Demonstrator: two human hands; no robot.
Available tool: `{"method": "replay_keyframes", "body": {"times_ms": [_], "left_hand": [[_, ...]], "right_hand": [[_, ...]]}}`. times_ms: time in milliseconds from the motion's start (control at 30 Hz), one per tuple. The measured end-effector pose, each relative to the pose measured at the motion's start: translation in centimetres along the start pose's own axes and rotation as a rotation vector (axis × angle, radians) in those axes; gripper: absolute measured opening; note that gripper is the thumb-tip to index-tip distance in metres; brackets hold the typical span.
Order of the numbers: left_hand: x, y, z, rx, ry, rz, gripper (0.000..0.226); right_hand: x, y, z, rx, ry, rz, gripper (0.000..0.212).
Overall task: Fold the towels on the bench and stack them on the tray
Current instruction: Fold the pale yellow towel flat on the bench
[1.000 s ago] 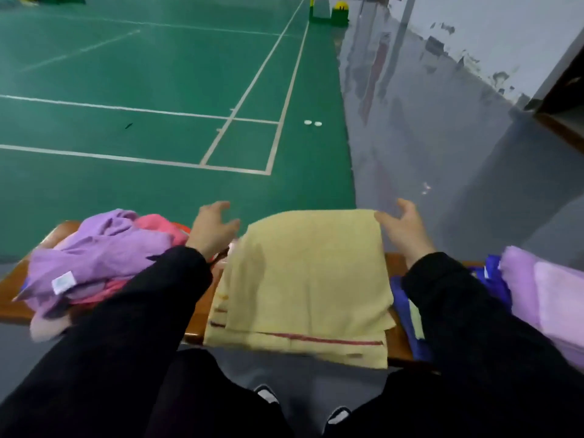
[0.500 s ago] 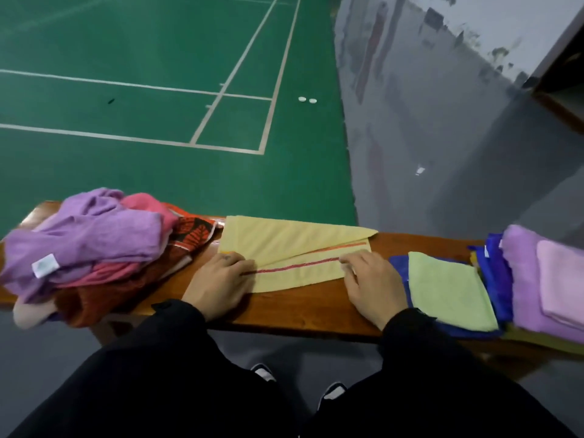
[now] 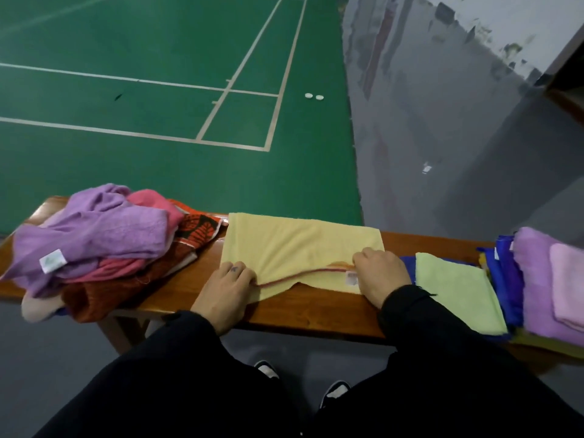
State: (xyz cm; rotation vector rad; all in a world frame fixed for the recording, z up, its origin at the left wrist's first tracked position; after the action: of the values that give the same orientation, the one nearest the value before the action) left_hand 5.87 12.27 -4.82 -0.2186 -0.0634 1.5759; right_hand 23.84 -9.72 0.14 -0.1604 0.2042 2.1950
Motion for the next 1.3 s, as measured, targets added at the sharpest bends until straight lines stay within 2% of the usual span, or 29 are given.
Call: {"method": "replay_keyframes", "body": {"times_ms": [100, 167, 233, 300, 367, 567, 700, 900, 1133, 1300], "left_hand": [[-1.5, 3.9, 0.8, -0.035, -0.023, -0.106, 0.030], [-1.8, 4.7, 1.7, -0.072, -0.008, -0.083, 0.020], [-1.7, 4.3, 2.7, -0.113, 0.042, -0.033, 0.020], [-1.8, 3.7, 3.3, -0.154, 0.064, -0.026, 0.023], [-1.7, 3.4, 3.2, -0.163, 0.077, -0.061, 0.026], [-0.7, 3.1, 3.3, -0.056, 0.125, -0.115, 0.039], [-0.4, 3.0, 3.6, -0.002, 0.129, -0.164, 0.037], [0.4, 2.2, 3.2, 0.009, 0.358, -0.053, 0.051], [0.0, 2.6, 3.8, 0.020, 0.236, -0.183, 0.030], [-0.1, 2.3, 3.9, 0.118, 0.091, -0.200, 0.032]], "right_hand": [[0.1, 4.3, -0.5, 0.054, 0.052, 0.135, 0.019], [-0.6, 5.7, -1.1, 0.070, 0.019, 0.168, 0.023], [-1.2, 5.8, -1.3, 0.090, -0.125, 0.141, 0.025], [-1.8, 5.3, -1.5, 0.124, -0.271, 0.065, 0.037], [-2.2, 5.2, -2.0, 0.163, -0.281, 0.006, 0.047], [-2.2, 5.1, -1.9, 0.123, -0.086, -0.002, 0.034], [-1.9, 6.0, -1.9, 0.163, -0.193, 0.026, 0.038], [-3.0, 6.6, -2.5, 0.210, -0.263, 0.055, 0.029], [-3.4, 5.9, -2.3, 0.169, -0.314, -0.001, 0.027], [-3.3, 5.3, -2.3, 0.237, -0.325, 0.039, 0.033]]}}
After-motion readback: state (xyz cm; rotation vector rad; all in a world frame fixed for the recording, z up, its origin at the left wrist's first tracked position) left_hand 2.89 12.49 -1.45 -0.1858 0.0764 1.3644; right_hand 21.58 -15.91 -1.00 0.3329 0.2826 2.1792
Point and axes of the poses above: each hand's wrist, its own y-axis away from the middle knuckle, its own z-axis out of the back of the hand, x = y × z, the point moved 8 cm from there along -y, towards the middle knuckle, and after that the axes turned 8 degrees about -z, right-handed, at the moved point
